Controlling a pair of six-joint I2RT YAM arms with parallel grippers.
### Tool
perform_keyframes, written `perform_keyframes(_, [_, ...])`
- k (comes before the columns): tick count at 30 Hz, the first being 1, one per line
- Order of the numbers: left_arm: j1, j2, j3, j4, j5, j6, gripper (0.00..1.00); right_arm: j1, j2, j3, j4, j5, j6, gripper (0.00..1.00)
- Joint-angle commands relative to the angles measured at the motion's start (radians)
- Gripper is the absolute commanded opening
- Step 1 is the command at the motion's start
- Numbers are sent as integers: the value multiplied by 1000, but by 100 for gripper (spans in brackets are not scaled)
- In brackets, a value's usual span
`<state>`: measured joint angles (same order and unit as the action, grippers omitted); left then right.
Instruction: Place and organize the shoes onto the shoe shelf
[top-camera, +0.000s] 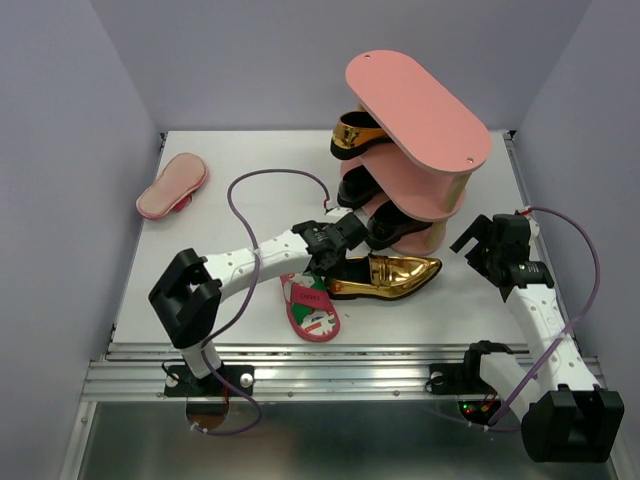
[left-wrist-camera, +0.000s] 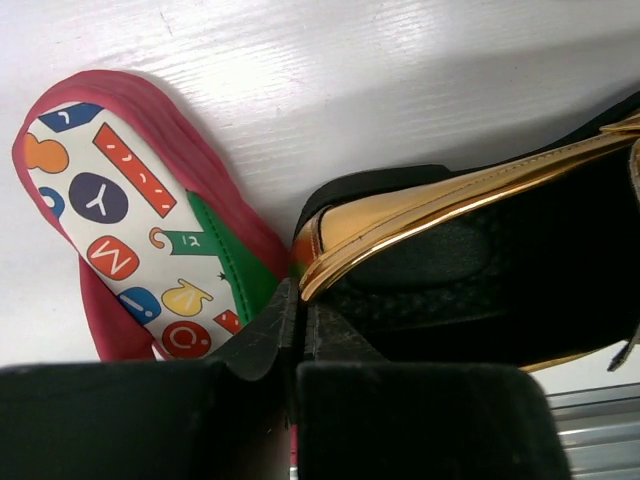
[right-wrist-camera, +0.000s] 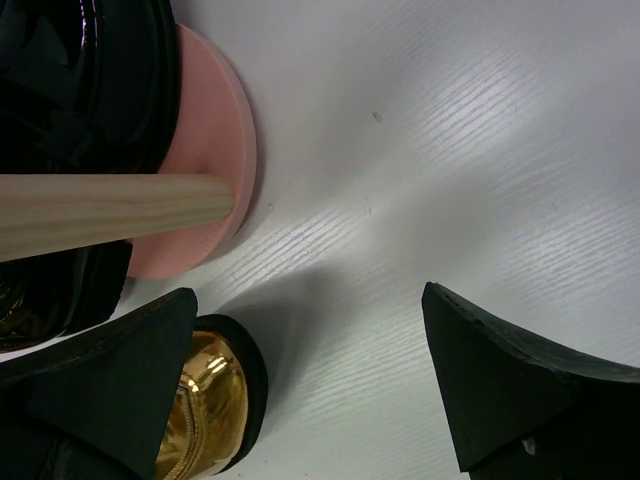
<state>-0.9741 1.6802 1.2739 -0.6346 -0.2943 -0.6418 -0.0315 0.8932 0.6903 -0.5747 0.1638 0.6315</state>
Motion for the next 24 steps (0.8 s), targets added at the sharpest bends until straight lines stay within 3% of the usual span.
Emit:
perform_keyframes(1, [-9,-59,119,-75,-45,-21,0,-2,-17,5,30,-9,-15,100])
perform_keyframes(13, [31,-160,283,-269,-57,-36,0,-2,-23,2,32,-10,-10,100])
perform_keyframes(24, [195,-171,424,-303,26,-75,0,-2,-27,3,41,-21,-6,100])
